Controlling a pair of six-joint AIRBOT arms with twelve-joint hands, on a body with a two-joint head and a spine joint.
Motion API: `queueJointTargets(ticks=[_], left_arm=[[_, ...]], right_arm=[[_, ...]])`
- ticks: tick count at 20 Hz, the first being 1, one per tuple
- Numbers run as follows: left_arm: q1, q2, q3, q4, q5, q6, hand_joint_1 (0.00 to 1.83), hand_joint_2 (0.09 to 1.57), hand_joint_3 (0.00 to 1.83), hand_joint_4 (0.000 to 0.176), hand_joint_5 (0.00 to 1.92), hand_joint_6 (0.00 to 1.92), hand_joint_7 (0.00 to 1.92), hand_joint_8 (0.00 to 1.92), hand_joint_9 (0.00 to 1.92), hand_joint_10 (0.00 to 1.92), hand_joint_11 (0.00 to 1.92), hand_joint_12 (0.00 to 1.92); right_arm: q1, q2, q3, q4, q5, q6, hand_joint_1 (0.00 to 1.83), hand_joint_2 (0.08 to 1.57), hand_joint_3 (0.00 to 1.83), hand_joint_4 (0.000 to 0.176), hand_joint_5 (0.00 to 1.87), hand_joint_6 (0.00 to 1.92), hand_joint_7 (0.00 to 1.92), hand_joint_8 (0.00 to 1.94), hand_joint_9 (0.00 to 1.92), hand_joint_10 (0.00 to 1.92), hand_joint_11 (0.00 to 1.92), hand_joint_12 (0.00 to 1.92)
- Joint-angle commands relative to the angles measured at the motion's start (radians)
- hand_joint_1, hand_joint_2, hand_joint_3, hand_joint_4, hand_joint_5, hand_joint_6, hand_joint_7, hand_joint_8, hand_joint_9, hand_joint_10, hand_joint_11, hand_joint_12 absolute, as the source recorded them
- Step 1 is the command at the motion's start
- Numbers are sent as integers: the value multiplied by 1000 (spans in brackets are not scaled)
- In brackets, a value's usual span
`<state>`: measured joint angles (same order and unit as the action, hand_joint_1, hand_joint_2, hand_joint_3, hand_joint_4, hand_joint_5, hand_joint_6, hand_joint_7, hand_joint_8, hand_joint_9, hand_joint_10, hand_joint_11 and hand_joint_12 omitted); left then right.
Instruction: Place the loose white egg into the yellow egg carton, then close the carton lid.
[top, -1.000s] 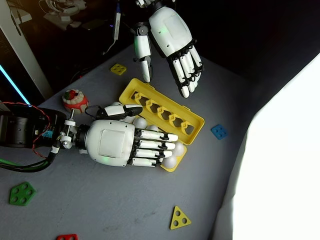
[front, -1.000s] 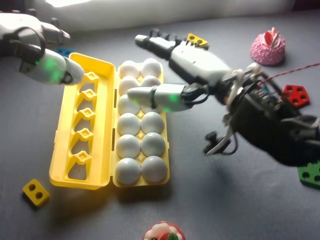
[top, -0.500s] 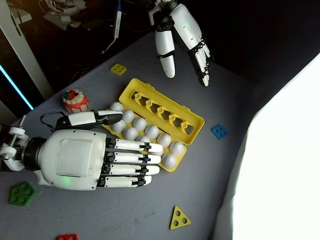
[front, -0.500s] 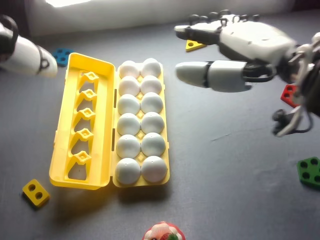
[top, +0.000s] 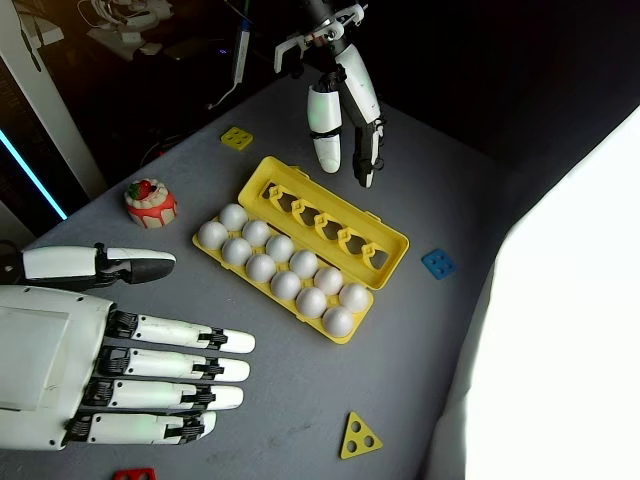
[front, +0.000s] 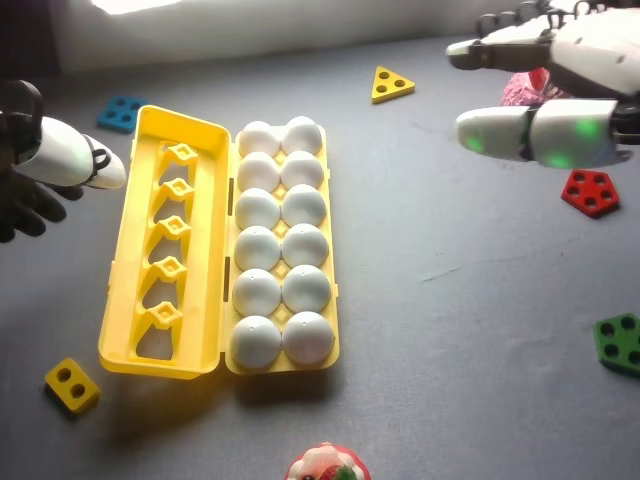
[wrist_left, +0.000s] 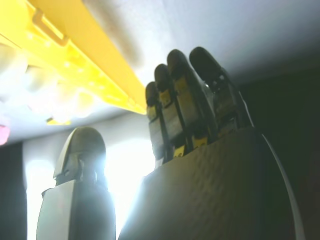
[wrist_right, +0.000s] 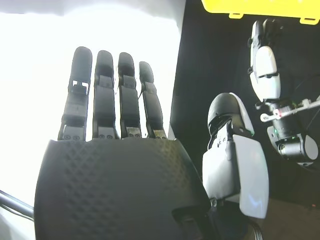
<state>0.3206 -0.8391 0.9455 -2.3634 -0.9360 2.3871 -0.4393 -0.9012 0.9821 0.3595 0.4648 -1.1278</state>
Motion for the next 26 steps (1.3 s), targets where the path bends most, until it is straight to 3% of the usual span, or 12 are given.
queueJointTargets(ticks=[1, 6, 9, 12, 15, 22, 26], left_arm=[[-1, -4, 6, 45, 17, -15, 371, 1274, 0, 0, 567, 18, 654, 28, 628, 53, 144, 1258], [44, -44, 40, 45, 39, -85, 374, 1277, 0, 0, 515, 0, 616, 7, 597, 46, 98, 1302], [75, -65, 54, 45, 53, -133, 384, 1277, 1, 0, 510, 1, 612, 4, 595, 48, 106, 1306], [102, -70, 53, 45, 62, -180, 408, 1268, 0, 0, 514, 3, 619, 6, 604, 54, 116, 1311], [121, -75, 53, 45, 66, -207, 391, 1265, 0, 1, 504, 0, 613, 2, 594, 52, 108, 1306], [150, -92, 51, 21, 95, -250, 372, 1273, 2, 0, 512, 3, 627, 6, 606, 58, 118, 1274], [161, -97, 44, 15, 106, -270, 356, 1291, 2, 5, 473, 2, 609, 0, 581, 91, 49, 1403]], right_arm=[[14, 13, -3, -13, 102, -10, 111, 1201, 1, 0, 335, 51, 390, 9, 266, 183, 0, 1157], [13, 76, -13, -45, 44, -49, 127, 1201, 0, 0, 341, 46, 402, 8, 275, 191, 0, 1261], [13, 93, -24, -49, -33, -114, 110, 1210, 1, 0, 328, 28, 380, 3, 253, 176, 0, 976], [15, 108, -42, -50, -19, -156, 89, 1212, 1, 0, 296, 13, 352, 2, 231, 154, 0, 834], [13, 110, -58, -50, -4, -194, 122, 1207, 0, 0, 322, 21, 370, 6, 251, 152, 0, 945], [12, 110, -95, -50, 40, -232, 122, 1218, 2, 0, 324, 18, 360, 5, 254, 145, 0, 888], [13, 110, -95, -50, 44, -232, 75, 1211, 0, 0, 326, 17, 360, 1, 225, 127, 0, 924]])
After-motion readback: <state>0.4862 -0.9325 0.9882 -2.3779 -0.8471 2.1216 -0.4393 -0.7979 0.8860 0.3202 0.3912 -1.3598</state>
